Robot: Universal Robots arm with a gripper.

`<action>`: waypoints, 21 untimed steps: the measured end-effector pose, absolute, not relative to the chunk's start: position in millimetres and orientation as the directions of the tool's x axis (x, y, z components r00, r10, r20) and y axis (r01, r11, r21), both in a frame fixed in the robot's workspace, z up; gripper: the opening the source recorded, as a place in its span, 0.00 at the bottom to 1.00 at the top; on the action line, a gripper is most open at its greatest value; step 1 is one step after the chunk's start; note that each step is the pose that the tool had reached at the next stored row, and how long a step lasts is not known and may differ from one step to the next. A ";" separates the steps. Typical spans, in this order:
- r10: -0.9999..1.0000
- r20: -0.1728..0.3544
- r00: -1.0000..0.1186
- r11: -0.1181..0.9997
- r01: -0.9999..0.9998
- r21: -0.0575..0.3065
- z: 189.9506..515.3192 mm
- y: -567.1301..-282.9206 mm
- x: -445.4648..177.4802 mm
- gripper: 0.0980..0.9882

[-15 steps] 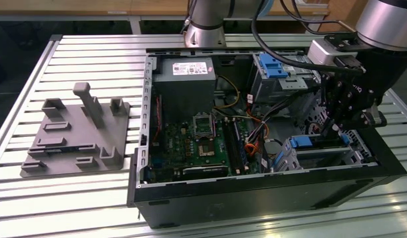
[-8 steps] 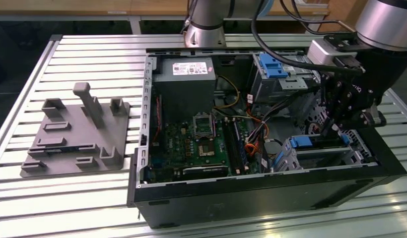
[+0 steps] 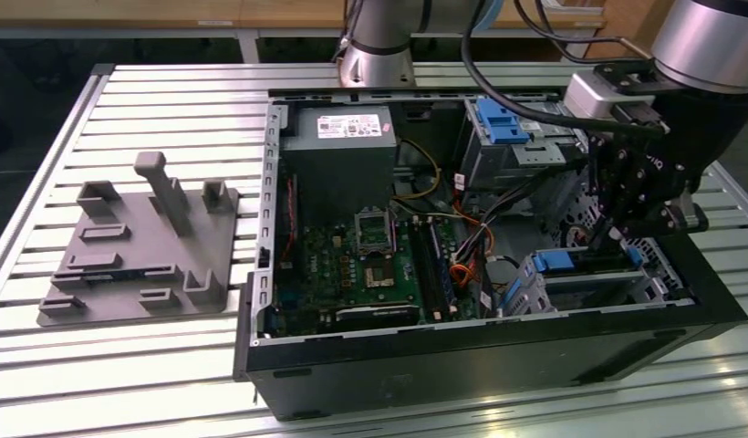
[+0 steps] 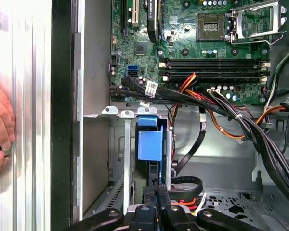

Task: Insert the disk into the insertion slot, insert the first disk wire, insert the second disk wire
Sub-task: 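Insert the second disk wire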

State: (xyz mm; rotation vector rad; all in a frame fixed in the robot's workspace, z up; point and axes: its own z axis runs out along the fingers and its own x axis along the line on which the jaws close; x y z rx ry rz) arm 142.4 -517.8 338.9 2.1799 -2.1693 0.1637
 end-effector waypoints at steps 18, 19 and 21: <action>-0.993 0.119 0.003 -0.007 -0.999 -0.031 334.4 -518.7 142.4 0.05; -0.993 0.119 0.003 -0.007 -0.999 -0.031 334.1 -518.7 142.4 0.05; -0.993 0.119 0.003 -0.007 -0.999 -0.031 333.7 -518.8 142.4 0.05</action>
